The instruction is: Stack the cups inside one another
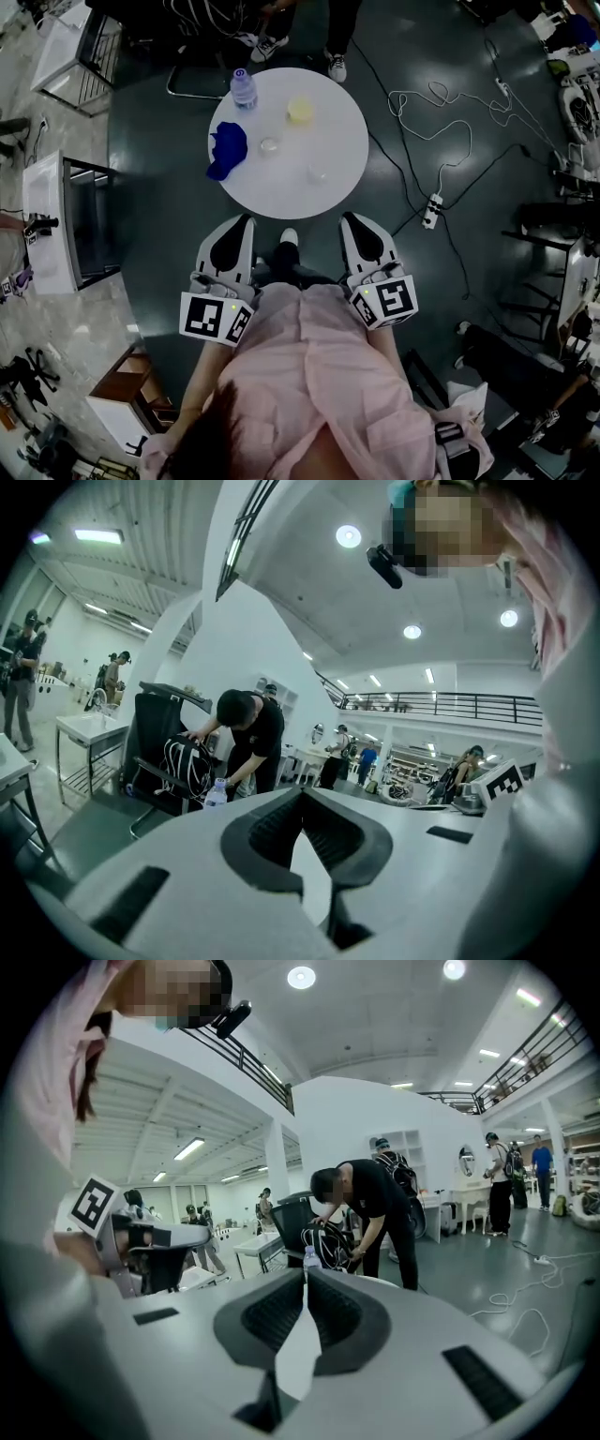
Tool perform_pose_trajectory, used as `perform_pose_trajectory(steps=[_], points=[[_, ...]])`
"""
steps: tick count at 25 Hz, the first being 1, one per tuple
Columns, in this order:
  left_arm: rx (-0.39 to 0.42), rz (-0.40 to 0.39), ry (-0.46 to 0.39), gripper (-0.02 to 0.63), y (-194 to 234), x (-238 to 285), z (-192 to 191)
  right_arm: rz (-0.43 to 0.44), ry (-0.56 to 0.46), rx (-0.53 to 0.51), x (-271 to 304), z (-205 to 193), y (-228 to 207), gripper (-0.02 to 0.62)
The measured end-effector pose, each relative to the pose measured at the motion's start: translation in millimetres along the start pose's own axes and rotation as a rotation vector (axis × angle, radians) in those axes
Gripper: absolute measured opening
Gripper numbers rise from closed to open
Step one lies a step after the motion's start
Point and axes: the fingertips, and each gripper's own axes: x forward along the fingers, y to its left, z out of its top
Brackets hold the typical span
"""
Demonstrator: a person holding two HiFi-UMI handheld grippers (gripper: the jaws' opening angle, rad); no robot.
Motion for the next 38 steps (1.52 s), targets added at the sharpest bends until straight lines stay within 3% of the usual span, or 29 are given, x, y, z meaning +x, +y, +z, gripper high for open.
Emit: perform_pose_trajectory(steps=[5,12,29,38], points=[[-0.005,0.043,-0.008,0.014,7,23,1,0.005,0.009,0.0,13,2,-26,0.035],[0.01,0.023,0.015,0.015,14,43,4,-0.016,0.019,0.026,28,4,-38,0.035],[0.017,-0.147,0.033,0.015,58,84,31,-0.151,-0.022,0.08,73,19,-28,0.035],[0.041,-0.206,0.009,0.015,48,102,51,-0.196,-0.071,0.088,72,36,-39,0.034]])
